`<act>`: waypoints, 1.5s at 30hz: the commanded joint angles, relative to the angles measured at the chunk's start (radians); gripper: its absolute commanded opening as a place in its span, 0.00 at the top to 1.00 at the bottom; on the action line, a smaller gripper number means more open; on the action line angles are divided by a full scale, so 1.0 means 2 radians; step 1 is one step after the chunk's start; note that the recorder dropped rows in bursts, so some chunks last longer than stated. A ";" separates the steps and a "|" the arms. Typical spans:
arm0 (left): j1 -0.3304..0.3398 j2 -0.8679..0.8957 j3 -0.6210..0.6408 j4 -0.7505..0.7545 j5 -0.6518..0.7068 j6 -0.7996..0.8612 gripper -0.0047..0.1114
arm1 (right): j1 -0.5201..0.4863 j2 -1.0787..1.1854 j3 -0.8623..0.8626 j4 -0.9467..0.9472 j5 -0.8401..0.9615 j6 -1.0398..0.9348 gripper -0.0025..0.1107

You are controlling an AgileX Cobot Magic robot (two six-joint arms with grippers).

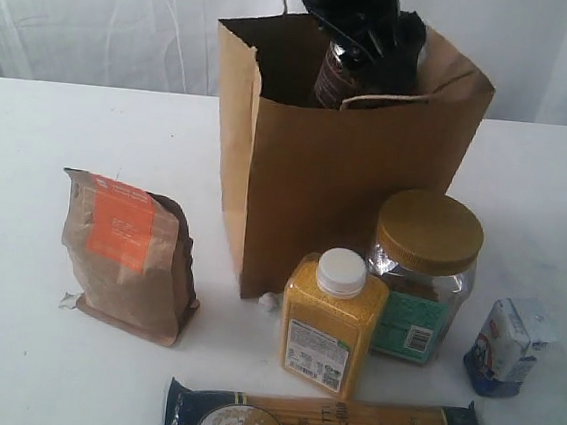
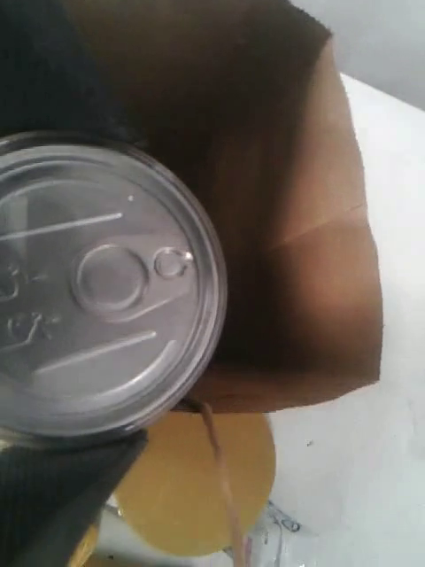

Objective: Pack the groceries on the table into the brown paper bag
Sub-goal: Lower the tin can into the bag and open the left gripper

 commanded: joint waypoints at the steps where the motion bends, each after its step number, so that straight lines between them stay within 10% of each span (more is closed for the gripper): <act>1: -0.004 -0.014 0.025 0.008 -0.016 -0.016 0.96 | -0.001 -0.003 0.001 0.000 -0.007 -0.004 0.98; 31: 0.048 -0.017 0.142 0.049 -0.063 -0.056 0.95 | -0.001 -0.003 0.001 0.000 -0.007 -0.004 0.98; 39: 0.048 -0.017 0.141 0.051 -0.053 -0.102 0.27 | -0.001 -0.003 0.001 0.000 -0.007 -0.004 0.98; 45: 0.048 -0.036 0.140 0.051 -0.040 -0.120 0.18 | -0.001 -0.003 0.001 0.000 -0.007 -0.004 0.98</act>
